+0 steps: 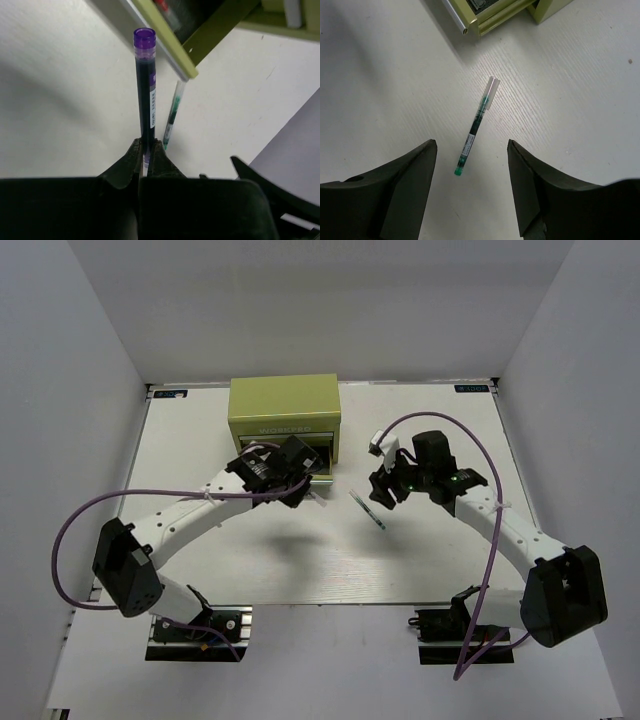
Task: Sort the stationery into containers
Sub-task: Place the pen in the drawer, then pick up the pen from the center of the board.
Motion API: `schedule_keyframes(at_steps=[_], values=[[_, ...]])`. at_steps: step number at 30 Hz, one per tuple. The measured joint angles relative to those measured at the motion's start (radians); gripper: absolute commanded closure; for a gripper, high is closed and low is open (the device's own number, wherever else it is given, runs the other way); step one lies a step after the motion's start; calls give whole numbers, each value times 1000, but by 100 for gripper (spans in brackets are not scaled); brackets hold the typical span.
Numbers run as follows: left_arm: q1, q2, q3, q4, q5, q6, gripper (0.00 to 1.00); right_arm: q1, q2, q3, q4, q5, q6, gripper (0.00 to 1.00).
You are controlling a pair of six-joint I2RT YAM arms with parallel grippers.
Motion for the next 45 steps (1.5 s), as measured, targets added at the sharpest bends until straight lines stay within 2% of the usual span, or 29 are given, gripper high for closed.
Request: schedule_keyframes(at_steps=[9, 16, 23, 25, 26, 27, 28, 29, 33, 36, 40, 45], values=[[33, 113, 18, 64, -119, -109, 100, -4, -10, -16, 3, 14, -20, 35], [83, 163, 18, 162, -149, -231, 100, -6, -26, -50, 3, 20, -24, 35], [146, 233, 44, 211, -164, -290, 100, -6, -29, -63, 2, 22, -30, 35], [161, 260, 56, 215, -163, -297, 86, -6, -29, -63, 2, 23, -32, 35], [170, 274, 63, 216, -163, -300, 76, -6, -29, -63, 2, 23, -32, 35], [177, 286, 68, 217, -160, -302, 61, -6, -29, -64, 2, 23, -33, 34], [183, 295, 72, 217, -158, -300, 55, -6, -29, -64, 3, 22, -33, 32], [190, 306, 77, 219, -154, -304, 44, -6, -28, -66, 5, 22, -34, 31], [201, 315, 88, 220, -145, -284, 25, -6, -3, -74, 20, 22, -37, 28], [201, 313, 92, 234, -135, -266, 22, -5, 42, -75, 34, 23, -30, 22], [197, 282, 82, 248, -115, -219, 22, -1, 125, -74, 58, 26, -14, 20], [179, 109, -4, 259, -79, -87, 22, 24, 241, -68, 94, 71, -1, 23]])
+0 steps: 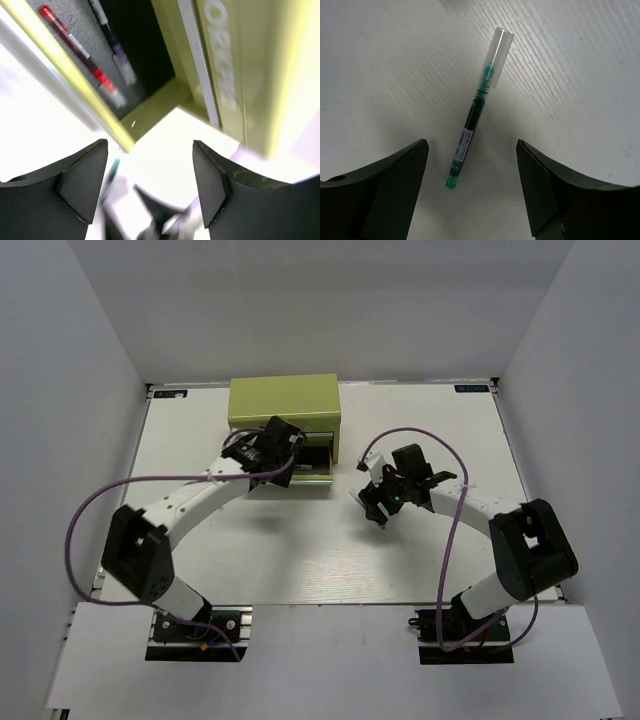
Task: Sort the stationery into containers
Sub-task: Pick up the pen from the center of the board.
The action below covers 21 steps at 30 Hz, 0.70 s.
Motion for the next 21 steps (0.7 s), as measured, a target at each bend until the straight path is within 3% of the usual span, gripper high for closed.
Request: schedule_keyframes(at_steps=[8, 11, 17, 21], values=[[-10, -414, -291, 1, 49, 357, 22, 63, 144, 49, 60, 109, 44, 37], [-10, -548, -413, -16, 73, 449, 22, 83, 159, 58, 79, 152, 60, 50], [-10, -665, -575, -53, 113, 526, 20, 105, 171, 68, 86, 170, 72, 95], [-10, -694, -591, -61, 115, 537, 20, 101, 165, 68, 71, 139, 48, 100]])
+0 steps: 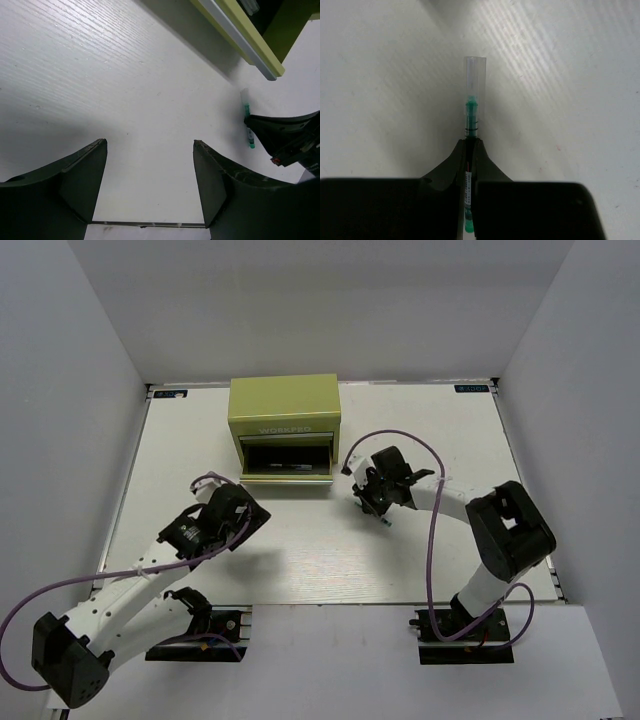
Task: Sort the stationery into containers
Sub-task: Pick up the pen from the center of the board, then place the pen in the drawer.
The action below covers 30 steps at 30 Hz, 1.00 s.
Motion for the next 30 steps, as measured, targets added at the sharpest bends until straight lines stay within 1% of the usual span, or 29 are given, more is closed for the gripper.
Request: schedule_keyframes(at_steps=[3, 7, 9, 12, 16, 21, 24, 25, 27, 28, 30], values=[[0, -6, 0, -8, -2, 5, 20, -3, -42, -2, -80, -40, -75, 100], [0, -13, -6, -29, -3, 8, 20, -2, -218, 23, -205, -124, -225, 100], [0, -32, -21, -33, -4, 7, 20, 3, -285, 98, -251, -172, -299, 100], [0, -68, -51, -43, -4, 7, 20, 25, -285, 267, -271, -229, -383, 100], [0, -92, -68, -50, -3, 7, 20, 77, -135, 513, -278, -262, -436, 100], [0, -100, -68, -74, -3, 6, 20, 135, 154, 756, -291, -231, -453, 100], [0, -122, -69, -87, -2, 3, 20, 156, 309, 891, -330, -210, -456, 100], [0, -134, -71, -89, -1, 2, 20, 161, 351, 927, -335, -205, -456, 97], [0, -154, -79, -91, 0, -2, 19, 166, 397, 959, -346, -191, -458, 77], [0, -161, -83, -94, 0, -2, 19, 167, 412, 968, -356, -185, -456, 75], [0, -167, -86, -99, 0, -4, 19, 170, 428, 980, -365, -177, -461, 75]])
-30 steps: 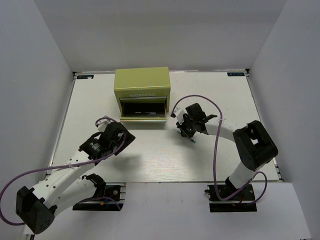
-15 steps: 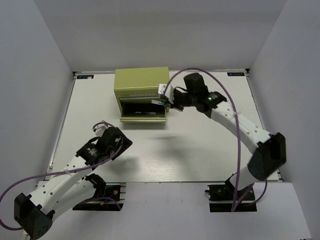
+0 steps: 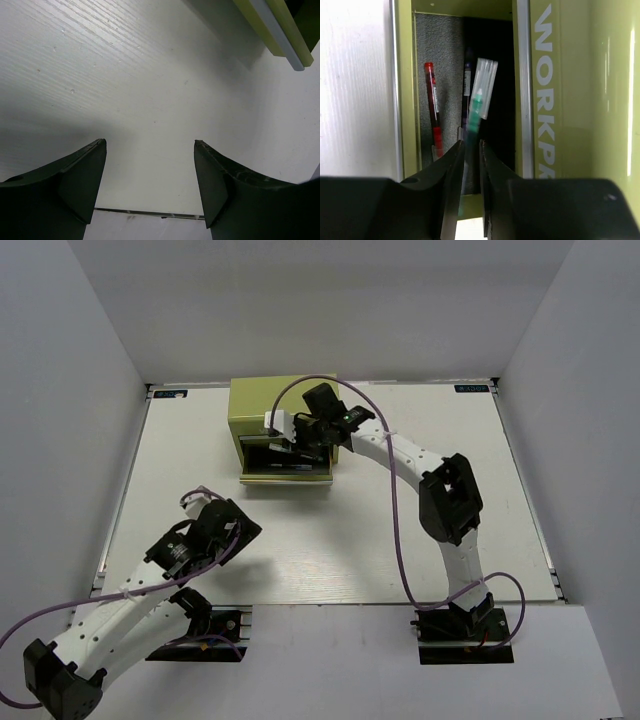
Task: Sort the stationery into containers
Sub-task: Place the pen in the drawer, then close the drawer in the storage box.
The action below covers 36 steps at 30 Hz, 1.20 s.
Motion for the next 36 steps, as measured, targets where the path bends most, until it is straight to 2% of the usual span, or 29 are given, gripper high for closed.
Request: schedule_keyframes(at_steps=[4, 7, 9, 10, 11, 17, 22, 26, 36], values=[[0, 3, 0, -1, 0, 0, 19, 2, -1, 8, -16, -19, 2, 72], [0, 15, 0, 3, 0, 0, 19, 4, -19, -4, -20, -41, 1, 74], [0, 27, 0, 8, 0, 0, 19, 7, -38, -18, -26, -54, -2, 85], [0, 32, 0, 10, 0, 1, 19, 8, -46, -21, -35, -68, -3, 97], [0, 37, 0, 11, 0, 3, 19, 10, -51, -21, -45, -81, -10, 100], [0, 35, 0, 6, -5, 5, 19, 34, -56, -21, -188, -229, -138, 100], [0, 4, 0, -7, -7, 3, 19, 80, -26, -20, -256, -256, -203, 100], [0, -18, 0, -21, -12, 2, 19, 112, 32, -20, -242, -203, -190, 100], [0, -23, 0, -32, -16, 0, 19, 138, 126, -21, -80, 70, -40, 100]])
